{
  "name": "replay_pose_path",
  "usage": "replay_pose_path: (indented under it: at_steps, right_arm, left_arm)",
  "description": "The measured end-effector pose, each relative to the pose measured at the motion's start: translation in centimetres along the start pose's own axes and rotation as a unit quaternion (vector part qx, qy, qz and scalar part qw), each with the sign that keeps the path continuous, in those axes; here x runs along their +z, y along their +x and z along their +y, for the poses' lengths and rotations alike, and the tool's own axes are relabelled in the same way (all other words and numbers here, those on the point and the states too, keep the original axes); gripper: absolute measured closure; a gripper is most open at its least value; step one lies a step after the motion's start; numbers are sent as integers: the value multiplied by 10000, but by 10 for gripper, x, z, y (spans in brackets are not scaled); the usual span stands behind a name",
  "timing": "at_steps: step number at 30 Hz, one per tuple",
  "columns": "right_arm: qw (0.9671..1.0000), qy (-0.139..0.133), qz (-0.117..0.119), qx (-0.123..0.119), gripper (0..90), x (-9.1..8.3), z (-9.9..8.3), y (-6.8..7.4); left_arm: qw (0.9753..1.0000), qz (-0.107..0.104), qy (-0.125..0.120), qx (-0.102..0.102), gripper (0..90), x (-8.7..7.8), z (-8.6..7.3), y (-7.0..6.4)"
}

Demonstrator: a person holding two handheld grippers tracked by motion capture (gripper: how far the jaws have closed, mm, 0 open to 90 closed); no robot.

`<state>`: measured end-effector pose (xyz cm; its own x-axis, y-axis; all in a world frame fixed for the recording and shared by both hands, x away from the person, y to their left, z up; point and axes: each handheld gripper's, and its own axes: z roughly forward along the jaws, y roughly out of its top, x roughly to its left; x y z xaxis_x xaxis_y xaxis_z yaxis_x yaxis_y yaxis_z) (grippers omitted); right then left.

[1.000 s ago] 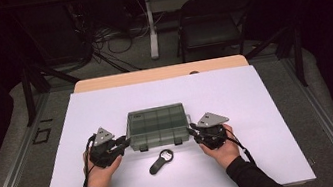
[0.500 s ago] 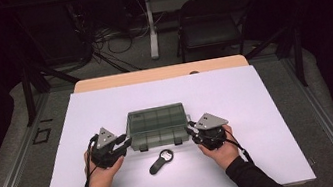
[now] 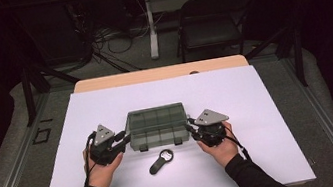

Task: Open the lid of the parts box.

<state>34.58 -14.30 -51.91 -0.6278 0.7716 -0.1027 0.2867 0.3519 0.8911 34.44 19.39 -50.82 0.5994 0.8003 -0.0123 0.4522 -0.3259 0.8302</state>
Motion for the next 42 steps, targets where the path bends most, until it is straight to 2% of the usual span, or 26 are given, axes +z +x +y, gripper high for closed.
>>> replay_pose_path:
  at_steps: [9,15,20,28,35,42]
  right_arm:
    - [9998,-73,-189,83,754,4,19,-7]
    - [9992,-104,-311,225,779,12,34,-15]
    - [9986,-94,-394,327,813,17,46,-23]
    - [9975,30,-517,476,837,25,62,-31]
    - [9960,143,-564,671,871,31,72,-38]
    - [9944,226,-614,832,889,39,80,-45]
  left_arm:
    - [9998,87,-200,-32,709,0,21,8]
    - [9996,152,-216,-87,728,3,39,17]
    - [9994,118,-195,-249,763,7,51,26]
    - [9987,246,-158,-415,815,13,65,34]
    - [9973,289,-146,-661,837,20,76,41]
    - [9963,381,-109,-760,858,26,84,46]
